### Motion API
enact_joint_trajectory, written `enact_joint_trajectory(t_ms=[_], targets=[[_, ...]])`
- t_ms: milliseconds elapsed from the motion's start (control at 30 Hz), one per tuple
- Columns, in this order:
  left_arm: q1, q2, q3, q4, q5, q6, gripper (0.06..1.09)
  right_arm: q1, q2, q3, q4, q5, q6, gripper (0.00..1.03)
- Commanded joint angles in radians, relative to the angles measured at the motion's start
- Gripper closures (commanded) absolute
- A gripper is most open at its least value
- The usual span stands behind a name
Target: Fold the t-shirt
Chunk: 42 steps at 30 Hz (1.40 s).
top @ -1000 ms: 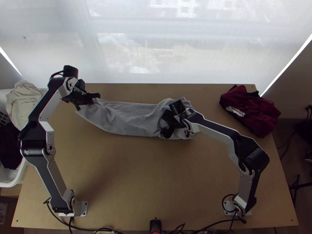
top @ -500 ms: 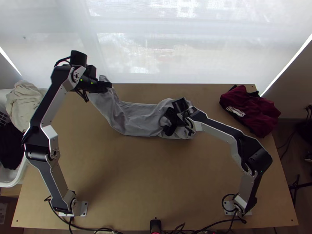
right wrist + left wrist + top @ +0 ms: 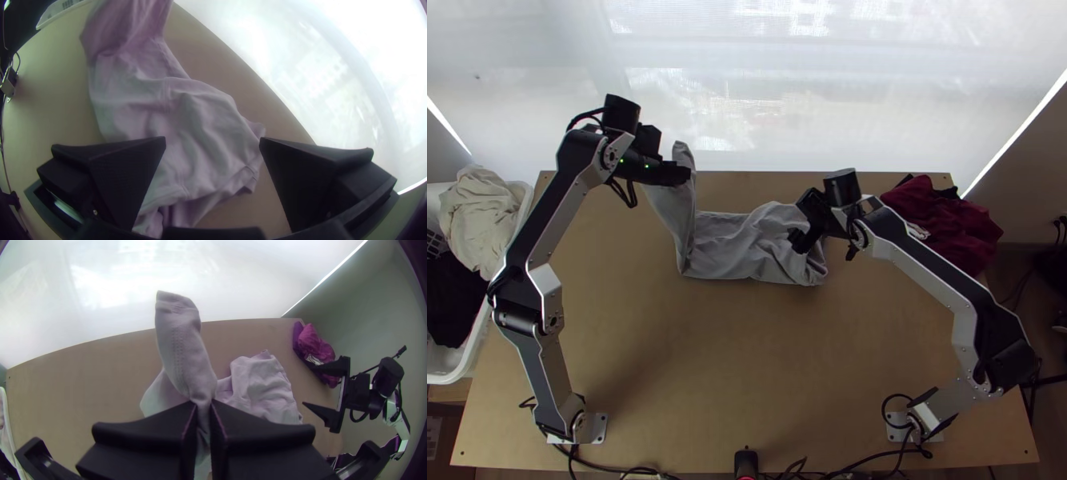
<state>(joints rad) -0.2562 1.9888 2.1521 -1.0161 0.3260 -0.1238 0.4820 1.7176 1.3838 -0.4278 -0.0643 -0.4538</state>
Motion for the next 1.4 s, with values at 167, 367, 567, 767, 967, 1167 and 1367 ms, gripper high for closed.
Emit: enact_joint_trajectory(t_ms=[167, 367, 567, 767, 967, 1167, 1367], targets=[[-0.149, 0.105, 0.092, 0.005, 0.058, -0.022, 1.05, -0.129, -0.208, -0.112, -0.068, -0.002, -0.003, 0.05], [-0.232, 0.151, 0.106, 0.054, 0.093, -0.059, 1.05, -0.157, -0.28, -0.201, -0.066, -0.002, 0.003, 0.05], [-0.304, 0.168, 0.107, 0.16, 0.091, -0.071, 1.05, -0.174, -0.317, -0.239, -0.068, -0.002, 0.017, 0.05], [-0.344, 0.205, 0.115, 0.206, 0.091, -0.088, 1.05, -0.178, -0.335, -0.247, -0.077, -0.002, 0.023, 0.05], [-0.385, 0.24, 0.115, 0.22, 0.091, -0.103, 1.05, -0.191, -0.345, -0.253, -0.081, -0.002, 0.021, 0.05], [-0.405, 0.306, 0.111, 0.223, 0.091, -0.105, 0.86, -0.192, -0.349, -0.252, -0.083, -0.002, 0.026, 0.05], [-0.414, 0.309, 0.109, 0.221, 0.094, -0.091, 0.11, -0.197, -0.365, -0.279, -0.085, -0.002, 0.024, 0.05]])
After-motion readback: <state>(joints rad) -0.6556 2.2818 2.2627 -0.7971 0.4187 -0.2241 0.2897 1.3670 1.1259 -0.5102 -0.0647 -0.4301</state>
